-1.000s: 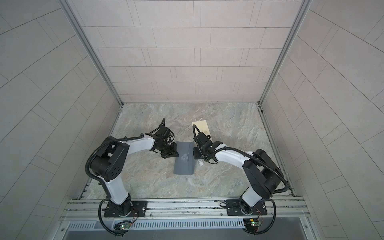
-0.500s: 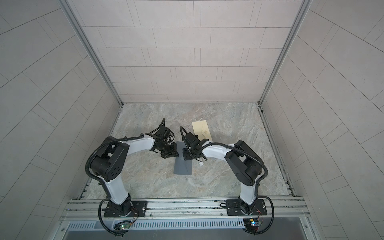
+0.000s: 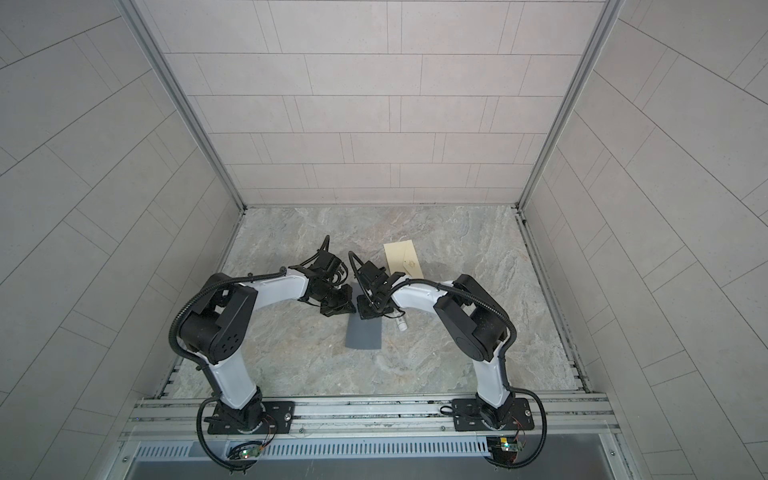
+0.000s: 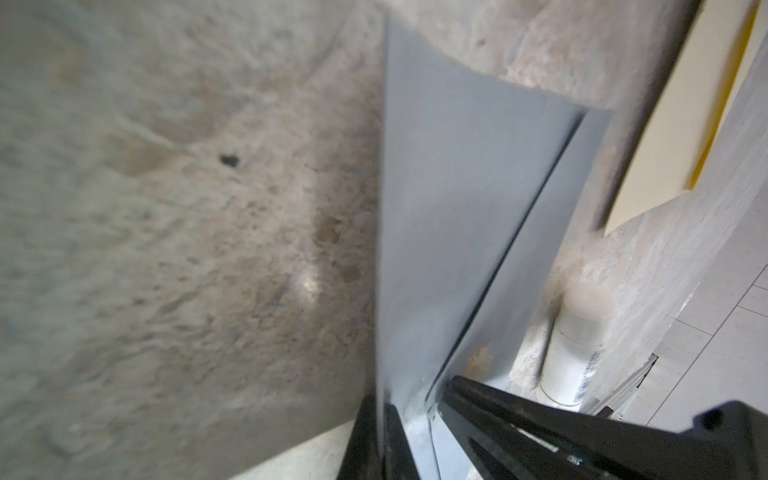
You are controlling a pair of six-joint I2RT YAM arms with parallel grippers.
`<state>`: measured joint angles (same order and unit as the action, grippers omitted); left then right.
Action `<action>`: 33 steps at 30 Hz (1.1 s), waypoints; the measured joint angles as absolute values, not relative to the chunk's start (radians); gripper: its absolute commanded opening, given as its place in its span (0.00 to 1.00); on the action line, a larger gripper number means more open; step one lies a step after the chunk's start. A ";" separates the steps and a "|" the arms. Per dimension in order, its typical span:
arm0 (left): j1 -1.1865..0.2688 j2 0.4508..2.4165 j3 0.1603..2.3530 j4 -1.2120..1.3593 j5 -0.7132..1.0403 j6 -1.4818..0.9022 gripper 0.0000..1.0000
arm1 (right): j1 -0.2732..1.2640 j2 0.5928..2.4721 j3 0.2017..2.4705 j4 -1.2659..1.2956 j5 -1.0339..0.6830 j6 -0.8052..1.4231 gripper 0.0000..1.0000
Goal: Place the letter into the envelope and seal it
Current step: 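Pinch the raised grey envelope flap edge with the right gripper, then press the flap flat with the right gripper while the left gripper holds the envelope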
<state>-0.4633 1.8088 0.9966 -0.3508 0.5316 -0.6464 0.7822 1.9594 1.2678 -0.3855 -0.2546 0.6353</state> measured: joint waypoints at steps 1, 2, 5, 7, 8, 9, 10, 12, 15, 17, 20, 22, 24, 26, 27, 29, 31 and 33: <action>-0.463 1.808 0.997 -0.351 0.530 -0.646 0.00 | 0.791 1.972 1.294 -0.413 -0.237 0.630 0.09; -0.463 1.808 0.997 -0.351 0.530 -0.646 0.00 | 0.801 1.985 1.318 -0.440 -0.217 0.624 0.09; -0.461 1.805 0.997 -0.354 0.530 -0.641 0.00 | 0.824 2.015 1.373 -0.509 -0.159 0.613 0.09; -0.456 1.805 0.997 -0.356 0.535 -0.635 0.00 | 0.830 2.030 1.399 -0.543 -0.136 0.613 0.08; -0.454 1.805 0.997 -0.360 0.537 -0.632 0.00 | 0.833 2.036 1.409 -0.557 -0.126 0.613 0.08; -0.453 1.805 0.996 -0.362 0.538 -0.630 0.00 | 0.836 2.039 1.416 -0.567 -0.117 0.612 0.08; -0.452 1.805 0.996 -0.365 0.540 -0.628 0.00 | 0.839 2.041 1.419 -0.572 -0.109 0.613 0.07; -0.452 1.805 0.996 -0.369 0.539 -0.627 0.00 | 0.842 2.035 1.411 -0.567 -0.099 0.612 0.07; -0.456 1.805 0.997 -0.369 0.536 -0.630 0.00 | 0.852 1.989 1.337 -0.487 -0.089 0.597 0.07; -0.463 1.805 0.996 -0.373 0.536 -0.632 0.00 | 0.857 1.946 1.269 -0.424 -0.097 0.584 0.08; -0.468 1.805 0.997 -0.372 0.534 -0.632 0.00 | 0.856 1.875 1.170 -0.371 -0.147 0.574 0.08; -0.470 1.805 0.997 -0.371 0.534 -0.632 0.00 | 0.852 1.837 1.134 -0.363 -0.176 0.572 0.08; -0.470 1.805 0.997 -0.371 0.534 -0.632 0.00 | 0.845 1.813 1.124 -0.357 -0.196 0.572 0.08; -0.470 1.805 0.997 -0.371 0.535 -0.632 0.00 | 0.833 1.799 1.124 -0.344 -0.206 0.572 0.08; -0.470 1.805 0.997 -0.371 0.535 -0.632 0.00 | 0.826 1.795 1.124 -0.340 -0.209 0.572 0.08; -0.470 1.805 0.997 -0.371 0.535 -0.632 0.00 | 0.815 1.795 1.124 -0.339 -0.212 0.572 0.08; -0.470 1.805 0.997 -0.371 0.535 -0.632 0.00 | 0.804 1.797 1.123 -0.342 -0.214 0.574 0.08; -0.470 1.805 0.997 -0.371 0.535 -0.632 0.00 | 0.803 1.807 1.123 -0.340 -0.220 0.576 0.08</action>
